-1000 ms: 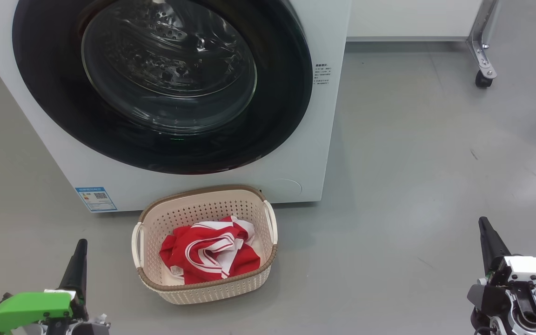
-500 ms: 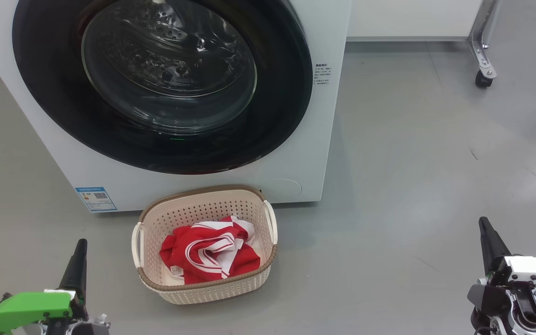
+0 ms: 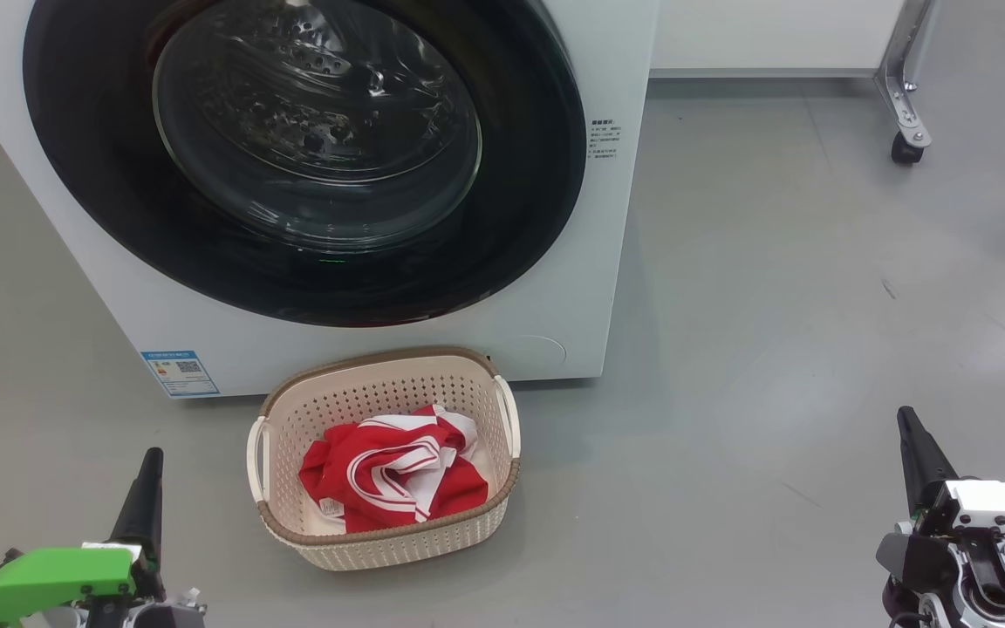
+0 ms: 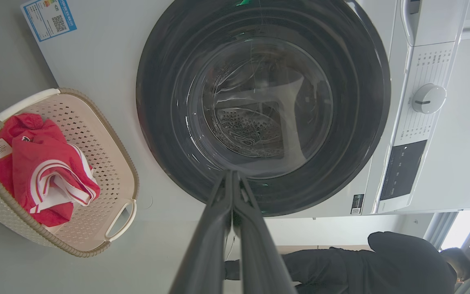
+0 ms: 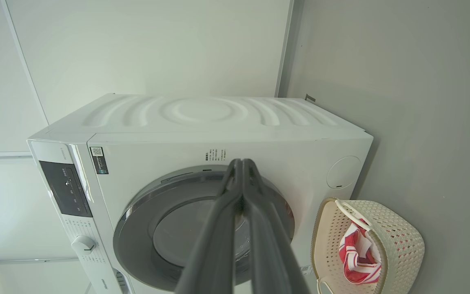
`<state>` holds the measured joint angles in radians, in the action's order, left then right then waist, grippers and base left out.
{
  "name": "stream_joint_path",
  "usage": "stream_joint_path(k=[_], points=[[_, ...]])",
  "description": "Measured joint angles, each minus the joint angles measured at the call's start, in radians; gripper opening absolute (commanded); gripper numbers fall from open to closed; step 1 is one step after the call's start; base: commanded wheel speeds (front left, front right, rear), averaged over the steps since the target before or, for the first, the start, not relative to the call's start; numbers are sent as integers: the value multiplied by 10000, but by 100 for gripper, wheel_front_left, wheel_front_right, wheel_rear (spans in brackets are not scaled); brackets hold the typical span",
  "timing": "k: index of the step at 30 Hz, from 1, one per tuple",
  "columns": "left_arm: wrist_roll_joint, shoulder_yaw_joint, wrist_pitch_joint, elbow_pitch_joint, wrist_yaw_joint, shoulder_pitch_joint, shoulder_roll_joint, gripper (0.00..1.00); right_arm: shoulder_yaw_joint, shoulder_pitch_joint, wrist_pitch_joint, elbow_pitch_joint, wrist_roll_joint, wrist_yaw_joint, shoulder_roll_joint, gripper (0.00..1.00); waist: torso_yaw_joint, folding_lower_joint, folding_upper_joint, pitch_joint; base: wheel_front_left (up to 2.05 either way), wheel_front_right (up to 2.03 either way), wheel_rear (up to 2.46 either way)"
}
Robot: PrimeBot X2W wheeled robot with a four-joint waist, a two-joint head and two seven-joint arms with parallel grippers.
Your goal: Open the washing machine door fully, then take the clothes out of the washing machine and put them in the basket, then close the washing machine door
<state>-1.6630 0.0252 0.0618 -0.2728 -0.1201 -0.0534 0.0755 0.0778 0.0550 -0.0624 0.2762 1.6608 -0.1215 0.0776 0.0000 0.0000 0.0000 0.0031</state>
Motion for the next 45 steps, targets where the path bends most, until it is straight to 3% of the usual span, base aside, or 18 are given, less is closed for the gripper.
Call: stream_joint_path(k=[45], points=[[73, 33, 75, 4, -2, -1, -35, 0, 36, 0, -31, -2, -4, 0, -40, 0, 0, 0, 0, 0, 0, 0, 0]])
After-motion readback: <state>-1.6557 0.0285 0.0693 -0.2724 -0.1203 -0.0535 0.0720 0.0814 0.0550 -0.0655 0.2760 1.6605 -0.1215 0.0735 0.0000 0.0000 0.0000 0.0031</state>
